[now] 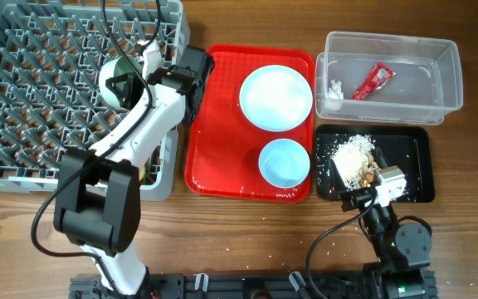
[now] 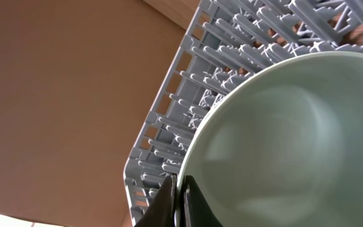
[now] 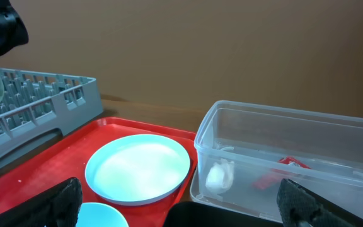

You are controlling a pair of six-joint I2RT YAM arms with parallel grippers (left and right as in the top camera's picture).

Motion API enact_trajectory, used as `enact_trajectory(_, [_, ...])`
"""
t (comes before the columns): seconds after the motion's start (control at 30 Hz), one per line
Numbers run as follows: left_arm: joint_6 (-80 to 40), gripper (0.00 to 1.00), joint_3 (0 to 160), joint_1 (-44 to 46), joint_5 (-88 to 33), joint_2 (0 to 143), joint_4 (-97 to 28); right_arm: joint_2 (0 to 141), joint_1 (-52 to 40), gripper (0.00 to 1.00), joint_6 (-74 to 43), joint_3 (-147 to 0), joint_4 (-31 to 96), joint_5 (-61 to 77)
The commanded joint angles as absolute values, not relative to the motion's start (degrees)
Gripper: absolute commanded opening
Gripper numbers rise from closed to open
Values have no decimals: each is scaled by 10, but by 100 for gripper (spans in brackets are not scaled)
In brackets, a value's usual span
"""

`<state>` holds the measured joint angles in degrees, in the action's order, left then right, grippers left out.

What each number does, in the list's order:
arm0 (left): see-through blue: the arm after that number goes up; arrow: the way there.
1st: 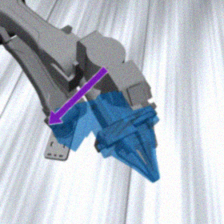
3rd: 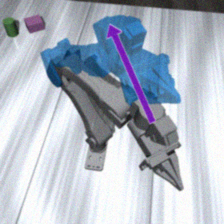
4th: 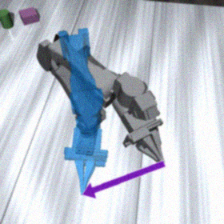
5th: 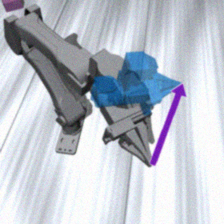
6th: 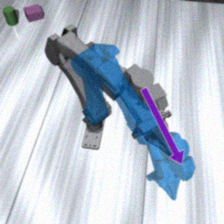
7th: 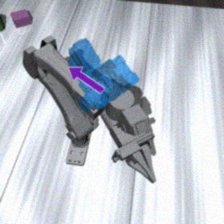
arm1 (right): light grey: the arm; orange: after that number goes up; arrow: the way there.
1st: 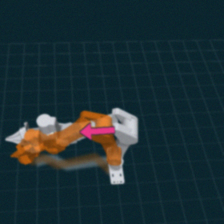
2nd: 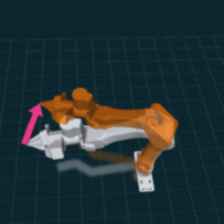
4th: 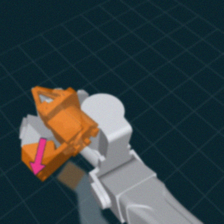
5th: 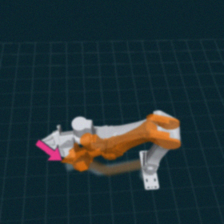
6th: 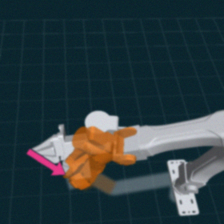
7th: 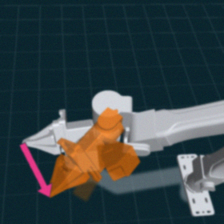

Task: Sort waste into correct bins and load items into the dishwasher rack
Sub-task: 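Move the left gripper to the second light-blue bowl and grasp it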

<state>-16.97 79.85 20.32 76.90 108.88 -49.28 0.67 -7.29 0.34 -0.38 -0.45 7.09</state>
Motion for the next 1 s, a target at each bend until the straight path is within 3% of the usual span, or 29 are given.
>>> enact_trajectory(0.0, [-169,4,797,227,783,1109,-493,3,-70,100,11,-3,-6,77])
enact_trajectory(0.2, [-166,4,797,240,896,1109,-504,3,-70,100,11,-3,-6,77])
enact_trajectory(0.33, [-158,4,797,221,894,1109,-505,3,-70,100,11,-3,-6,77])
enact_trajectory(0.47, [-158,4,797,221,772,1109,-506,3,-70,100,11,-3,-6,77])
enact_trajectory(0.67, [-158,6,797,241,727,1109,-527,3,-70,100,11,-3,-6,77])
enact_trajectory(0.77, [-158,26,797,273,727,1108,-550,3,-70,100,11,-3,-6,77])
enact_trajectory(0.87, [-158,66,803,307,726,1077,-551,3,-70,100,11,-3,-6,77])
enact_trajectory(0.93, [-158,77,808,314,697,1051,-551,3,-70,100,11,-3,-6,77])
enact_trajectory(0.97, [-158,80,813,314,623,1022,-551,3,-70,100,11,-3,-6,77])
